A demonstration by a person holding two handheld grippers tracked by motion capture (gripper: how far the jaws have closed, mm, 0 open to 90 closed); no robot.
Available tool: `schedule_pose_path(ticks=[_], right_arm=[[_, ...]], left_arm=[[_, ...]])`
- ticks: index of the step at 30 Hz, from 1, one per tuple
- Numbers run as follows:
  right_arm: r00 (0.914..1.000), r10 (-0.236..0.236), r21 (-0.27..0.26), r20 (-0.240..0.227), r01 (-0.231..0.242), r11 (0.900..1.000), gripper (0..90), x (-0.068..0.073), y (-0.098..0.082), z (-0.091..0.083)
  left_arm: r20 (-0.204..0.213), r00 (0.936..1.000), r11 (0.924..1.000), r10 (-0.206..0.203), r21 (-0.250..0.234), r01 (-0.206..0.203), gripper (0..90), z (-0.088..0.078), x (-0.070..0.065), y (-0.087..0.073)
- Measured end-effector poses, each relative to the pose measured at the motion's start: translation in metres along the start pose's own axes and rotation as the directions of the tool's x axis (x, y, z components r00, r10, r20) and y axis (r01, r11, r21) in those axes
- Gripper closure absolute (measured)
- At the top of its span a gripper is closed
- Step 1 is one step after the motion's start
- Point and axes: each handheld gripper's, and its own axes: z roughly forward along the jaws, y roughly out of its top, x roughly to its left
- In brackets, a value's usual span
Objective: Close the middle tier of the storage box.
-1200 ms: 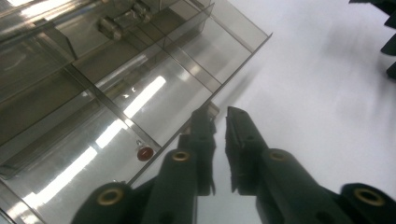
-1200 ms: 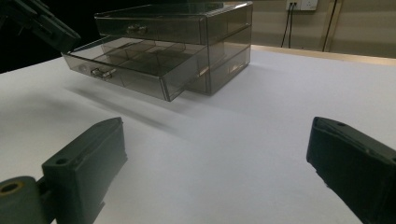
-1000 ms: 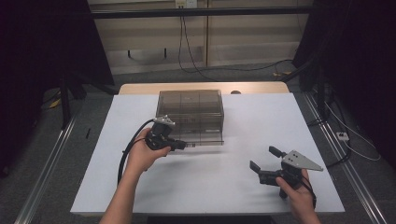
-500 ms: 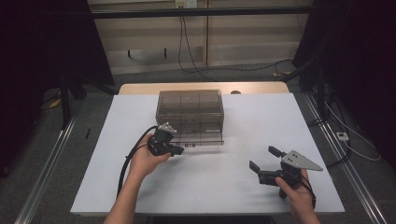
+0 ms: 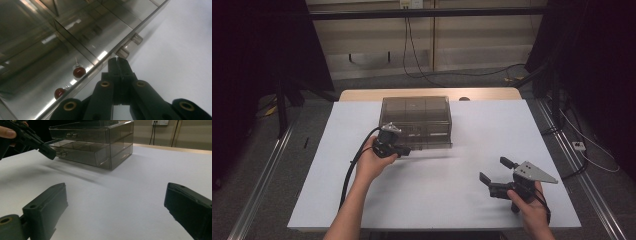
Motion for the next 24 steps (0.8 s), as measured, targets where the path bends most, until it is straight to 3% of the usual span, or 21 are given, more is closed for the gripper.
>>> schedule_pose_path(ticks=[9, 14, 24], right_arm=[[1.0000, 0.005, 0.002, -0.007, -0.005, 1.000, 4.4, 0.003, 0.000, 0.002], [1.0000, 0.009, 0.002, -0.004, -0.009, 1.000, 4.4, 0.002, 0.000, 0.003], [1.0000, 0.005, 0.005, -0.005, -0.005, 1.000, 4.4, 0.001, 0.000, 0.003]], left_arm=[[-0.045, 0.9984, 0.9993, -0.032, -0.020, 0.032, 90.0, 0.009, 0.015, 0.011], [-0.061, 0.9972, 0.9973, -0.043, -0.063, 0.039, 90.0, 0.011, 0.021, 0.020], [-0.065, 0.9965, 0.9979, -0.052, -0.041, 0.050, 88.1, 0.011, 0.022, 0.021]])
